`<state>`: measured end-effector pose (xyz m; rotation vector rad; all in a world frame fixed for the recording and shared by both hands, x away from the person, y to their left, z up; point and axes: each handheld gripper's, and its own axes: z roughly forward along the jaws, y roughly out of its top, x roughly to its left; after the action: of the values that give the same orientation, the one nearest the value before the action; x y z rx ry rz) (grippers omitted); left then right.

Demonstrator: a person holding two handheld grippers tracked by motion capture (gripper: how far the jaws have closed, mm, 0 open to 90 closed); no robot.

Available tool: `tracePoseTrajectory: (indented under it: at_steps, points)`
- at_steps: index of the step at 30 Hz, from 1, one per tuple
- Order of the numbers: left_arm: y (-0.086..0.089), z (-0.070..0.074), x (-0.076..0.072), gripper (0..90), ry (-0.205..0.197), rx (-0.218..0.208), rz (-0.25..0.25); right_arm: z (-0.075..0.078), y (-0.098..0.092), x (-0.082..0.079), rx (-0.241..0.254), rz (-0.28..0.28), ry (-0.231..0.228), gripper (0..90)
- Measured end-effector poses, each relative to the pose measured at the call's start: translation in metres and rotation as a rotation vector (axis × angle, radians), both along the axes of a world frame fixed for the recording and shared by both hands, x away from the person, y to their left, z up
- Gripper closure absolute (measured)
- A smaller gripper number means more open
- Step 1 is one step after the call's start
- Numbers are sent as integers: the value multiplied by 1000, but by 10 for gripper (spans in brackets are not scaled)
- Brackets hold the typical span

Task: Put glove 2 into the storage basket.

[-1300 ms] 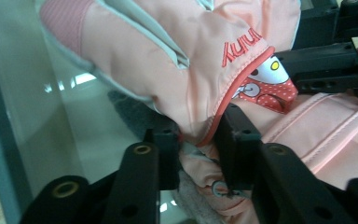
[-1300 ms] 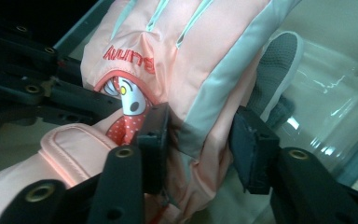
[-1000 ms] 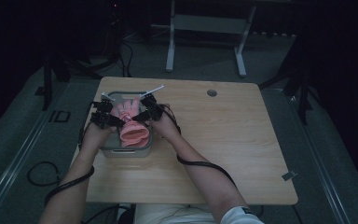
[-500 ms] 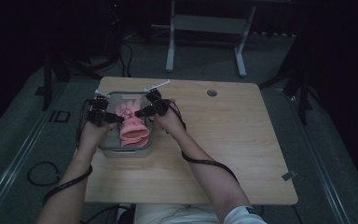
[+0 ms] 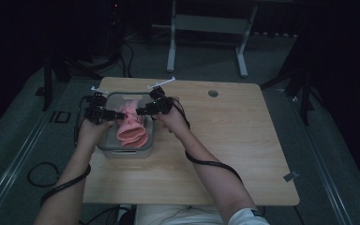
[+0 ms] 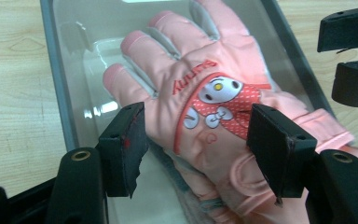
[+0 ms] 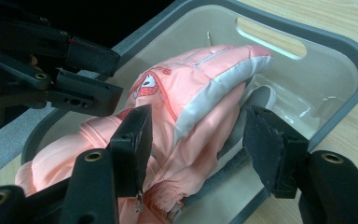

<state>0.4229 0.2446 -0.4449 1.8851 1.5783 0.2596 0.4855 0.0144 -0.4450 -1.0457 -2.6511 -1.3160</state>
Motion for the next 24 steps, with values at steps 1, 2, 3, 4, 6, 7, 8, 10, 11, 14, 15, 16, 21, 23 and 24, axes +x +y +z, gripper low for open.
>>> tracePoseTrajectory:
  at_steps: [1, 2, 3, 4, 6, 7, 8, 10, 11, 14, 15, 16, 21, 23, 24]
  points:
    - [-1, 2, -1, 374, -7, 3, -3, 0, -1, 0, -1, -2, -1, 424]
    - [-1, 2, -1, 374, -7, 3, -3, 0, -1, 0, -1, -2, -1, 424]
    - [-3, 5, -2, 373, -20, -1, -7, 1, -3, -1, 1, 0, -1, 422]
    - [-4, 7, -2, 365, -27, -1, -11, 1, -5, -1, 2, 0, -2, 420]
    - [-5, 9, -4, 347, -37, -11, -32, 2, -8, -1, 2, 0, -6, 419]
    - [-6, 10, -4, 312, -43, -15, -48, 2, -9, -1, 6, -4, -4, 418]
    - [-7, 10, -5, 282, -43, -14, -52, 3, -11, -1, 9, -6, -6, 419]
    - [-8, 12, -5, 258, -48, -22, -52, 4, -14, -2, 10, -6, -10, 416]
    - [-9, 13, -6, 240, -57, -24, -53, 5, -16, -2, 11, -6, -10, 413]
    - [-11, 19, -9, 161, -96, -39, -75, 8, -21, -3, 17, -5, -17, 405]
    - [-11, 19, -9, 149, -96, -39, -75, 8, -21, -3, 17, -5, -17, 405]
    - [-15, 24, -12, 136, -129, -38, -90, 10, -25, -4, 17, 0, -24, 401]
    - [-30, 31, -19, 57, -178, -38, -146, 13, -36, -7, 6, 17, -34, 334]
    - [-39, 34, -23, 29, -191, -35, -169, 14, -41, -8, 7, 33, -34, 298]
    - [-39, 34, -23, 23, -191, -35, -169, 14, -41, -8, 7, 33, -34, 298]
